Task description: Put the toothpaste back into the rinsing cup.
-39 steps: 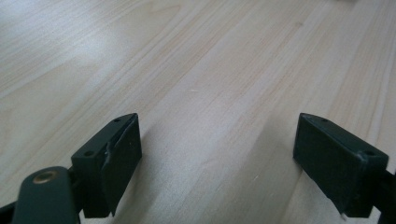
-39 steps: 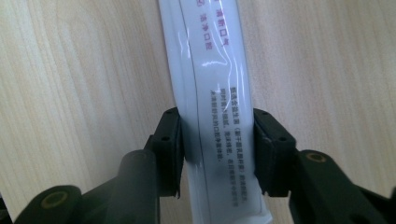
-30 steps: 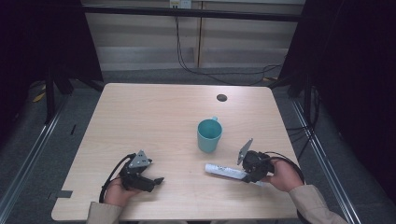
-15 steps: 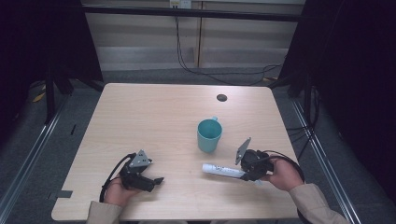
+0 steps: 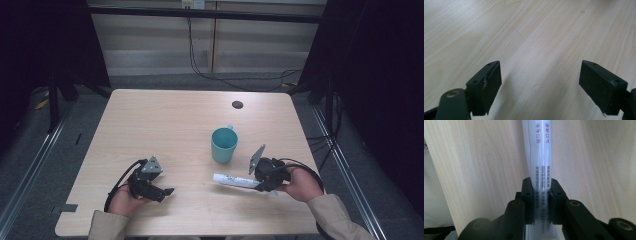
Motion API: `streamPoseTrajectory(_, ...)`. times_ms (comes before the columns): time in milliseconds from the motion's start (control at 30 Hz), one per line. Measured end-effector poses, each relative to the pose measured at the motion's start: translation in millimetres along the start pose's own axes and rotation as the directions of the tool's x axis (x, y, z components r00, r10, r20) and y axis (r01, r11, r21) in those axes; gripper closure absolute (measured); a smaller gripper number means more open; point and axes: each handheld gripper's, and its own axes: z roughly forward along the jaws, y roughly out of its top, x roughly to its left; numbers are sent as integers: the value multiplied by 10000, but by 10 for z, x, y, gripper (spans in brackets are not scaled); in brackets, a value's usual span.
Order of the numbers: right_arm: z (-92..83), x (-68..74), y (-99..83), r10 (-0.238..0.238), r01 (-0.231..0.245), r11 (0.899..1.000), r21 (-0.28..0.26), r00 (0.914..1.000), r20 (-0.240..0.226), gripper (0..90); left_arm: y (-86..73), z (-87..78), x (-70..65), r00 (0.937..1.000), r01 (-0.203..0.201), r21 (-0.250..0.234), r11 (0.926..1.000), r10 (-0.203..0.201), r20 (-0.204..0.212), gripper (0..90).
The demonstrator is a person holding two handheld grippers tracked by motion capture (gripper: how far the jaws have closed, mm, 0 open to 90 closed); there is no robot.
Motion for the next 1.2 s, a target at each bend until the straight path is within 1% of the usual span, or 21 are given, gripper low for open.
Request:
streamPoseTrajectory(67,-8,0,30,-98,98,10000,-3,9999,26,777,73,-27,-13,9999,-132,178,9998,132,15,186)
streamPoseTrajectory(100,-19,4,62,-199,199,9998,-26,9998,54,777,146,-48,-19,9993,-367,392,9986,363,107,188)
streamPoseTrajectory(133,-19,4,62,-199,199,9998,-26,9998,54,777,146,-48,-19,9993,-367,392,9986,363,107,191)
streamPoseTrajectory(200,-37,15,110,-265,265,9996,40,9996,54,777,279,-57,-68,9976,-689,680,9953,680,156,198)
streamPoseTrajectory(233,-37,15,110,-265,265,9996,40,9996,54,777,279,-57,-68,9976,-689,680,9953,680,156,198)
streamPoseTrajectory(267,-45,24,128,-151,151,9998,126,9999,0,777,339,-65,-91,9957,-920,845,9922,905,216,198)
streamPoseTrajectory(300,-44,21,164,-323,323,9994,109,9995,49,777,418,-58,-134,9938,-1088,980,9892,1061,323,210)
streamPoseTrajectory(333,-43,17,175,-422,421,9991,100,9991,36,777,418,-58,-134,9938,-1088,980,9892,1061,323,216)
streamPoseTrajectory(433,-50,35,210,-411,411,9991,51,9992,22,776,579,-53,-197,9864,-1630,1362,9772,1582,456,225)
streamPoseTrajectory(500,-51,37,227,-572,572,9984,-20,9983,86,777,614,-50,-208,9873,-1559,1351,9785,1501,523,232)
streamPoseTrajectory(533,-57,45,239,-552,552,9985,4,9985,63,777,695,-49,-234,9844,-1730,1517,9732,1661,573,239)
streamPoseTrajectory(567,-56,50,248,-591,591,9982,-22,9982,66,777,695,-49,-234,9844,-1730,1517,9732,1661,573,245)
streamPoseTrajectory(600,-61,56,256,-556,556,9985,6,9984,33,777,753,-47,-253,9814,-1890,1671,9677,1803,658,247)
streamPoseTrajectory(633,-61,56,256,-556,556,9985,6,9984,33,777,753,-47,-253,9814,-1890,1671,9677,1803,658,247)
streamPoseTrajectory(667,-66,63,277,-709,709,9975,-24,9975,58,777,809,-37,-281,9777,-2071,1724,9630,1977,701,251)
streamPoseTrajectory(800,-70,80,297,-828,828,9966,2,9965,96,777,879,-13,-328,9734,-2259,1815,9571,2145,804,263)
streamPoseTrajectory(900,-56,88,322,-897,898,9960,-14,9959,97,778,950,13,-372,9658,-2551,1976,9465,2398,985,279)
streamPoseTrajectory(1000,-37,111,341,-912,912,9958,7,9958,-9,778,981,23,-401,9624,-2674,1974,9431,2514,1029,299)
streamPoseTrajectory(1067,-27,108,350,-1121,1121,9937,-37,9937,27,778,1021,31,-419,9565,-2872,2012,9365,2691,1128,305)
streamPoseTrajectory(1167,-22,127,382,-1091,1091,9940,-68,9940,33,778,1071,47,-450,9512,-3033,2049,9306,2827,1237,317)
streamPoseTrajectory(1200,-23,125,389,-1188,1188,9929,-98,9929,21,778,1081,52,-460,9518,-3006,2020,9321,2794,1270,324)
